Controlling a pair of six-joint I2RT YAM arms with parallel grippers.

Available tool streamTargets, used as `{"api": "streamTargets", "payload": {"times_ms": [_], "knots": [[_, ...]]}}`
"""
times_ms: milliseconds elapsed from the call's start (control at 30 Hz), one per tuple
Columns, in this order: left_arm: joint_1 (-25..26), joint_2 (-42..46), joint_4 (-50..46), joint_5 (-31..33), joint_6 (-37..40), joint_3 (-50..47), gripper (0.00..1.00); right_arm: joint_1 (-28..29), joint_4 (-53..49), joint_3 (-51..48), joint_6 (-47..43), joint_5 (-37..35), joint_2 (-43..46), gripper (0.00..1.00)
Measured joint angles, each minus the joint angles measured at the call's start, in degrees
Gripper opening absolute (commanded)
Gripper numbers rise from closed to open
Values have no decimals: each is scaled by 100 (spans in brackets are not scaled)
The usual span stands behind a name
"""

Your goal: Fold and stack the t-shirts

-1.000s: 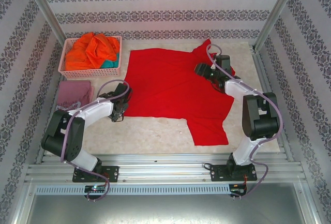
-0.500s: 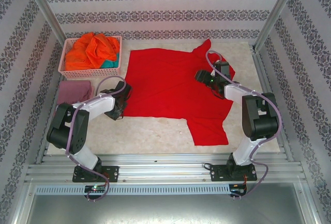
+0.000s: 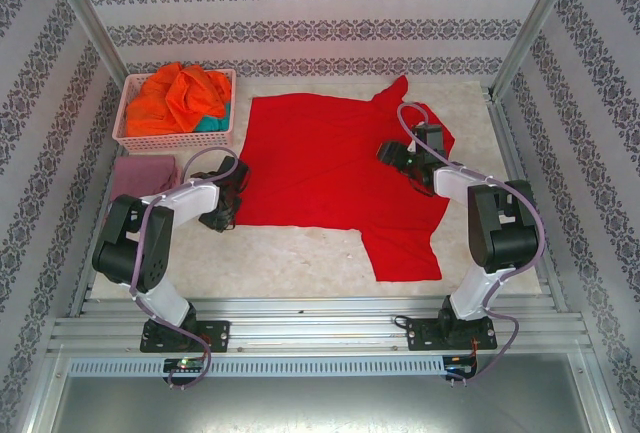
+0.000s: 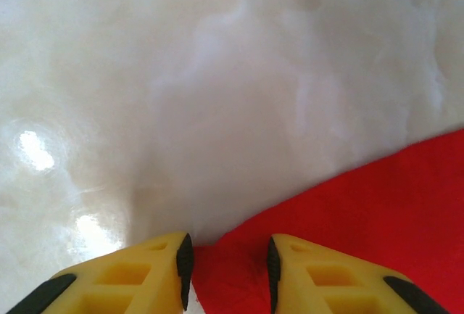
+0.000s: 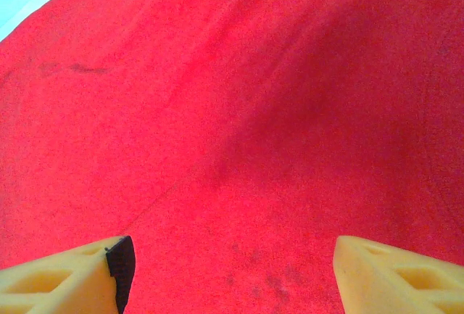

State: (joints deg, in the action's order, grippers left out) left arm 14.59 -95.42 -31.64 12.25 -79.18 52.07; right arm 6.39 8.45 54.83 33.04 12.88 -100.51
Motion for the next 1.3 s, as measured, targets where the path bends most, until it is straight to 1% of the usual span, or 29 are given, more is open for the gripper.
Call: {"api": "streamTargets", "payload": {"times_ms": [67,133,200,233,367,467,567,667,767,833,933,1033,1100,1233,1300], "knots": [[-28,-2,13,-13,0,0,25,-2,-4,-44,0,-2,26,73],[-48,-2,44,-17,-2,-17,17,-2,-31,-105,0,-20,111,73],[-48,-2,98,-15,-4,-37,12,-2,-59,-170,-2,-57,249,73],[-48,0,129,-17,-17,-42,8,-2,-94,-199,-2,-70,352,73],[-48,22,212,-20,-2,-48,0,-2,-181,-374,-4,-195,866,73],[-48,68,337,-22,4,-122,0,52,-422,-625,-28,-452,1419,73],[-48,221,632,-55,0,-341,0,210,-1005,-903,-26,-957,2090,71],[-48,483,1141,-107,-44,-728,0,461,-1738,-1346,122,-1521,2927,69],[-48,667,1558,-122,-144,-1023,0,680,-2516,-1864,570,-1958,3768,64],[-48,675,1672,-131,-188,-1054,0,861,-3095,-2216,1071,-2260,4310,60],[-55,601,1714,-173,-186,-981,0,1082,-3930,-2553,1840,-2500,4839,56],[-74,483,1753,-260,-188,-870,0,1187,-4419,-2680,2439,-2553,4946,51],[-81,442,1823,-299,-188,-852,0,1189,-4548,-2728,2761,-2531,4878,48],[-83,426,1871,-326,-188,-841,0,1207,-4592,-2736,3436,-2369,4459,41],[-83,424,1875,-332,-188,-841,0,1270,-4599,-2736,3722,-2295,4277,41]]}}
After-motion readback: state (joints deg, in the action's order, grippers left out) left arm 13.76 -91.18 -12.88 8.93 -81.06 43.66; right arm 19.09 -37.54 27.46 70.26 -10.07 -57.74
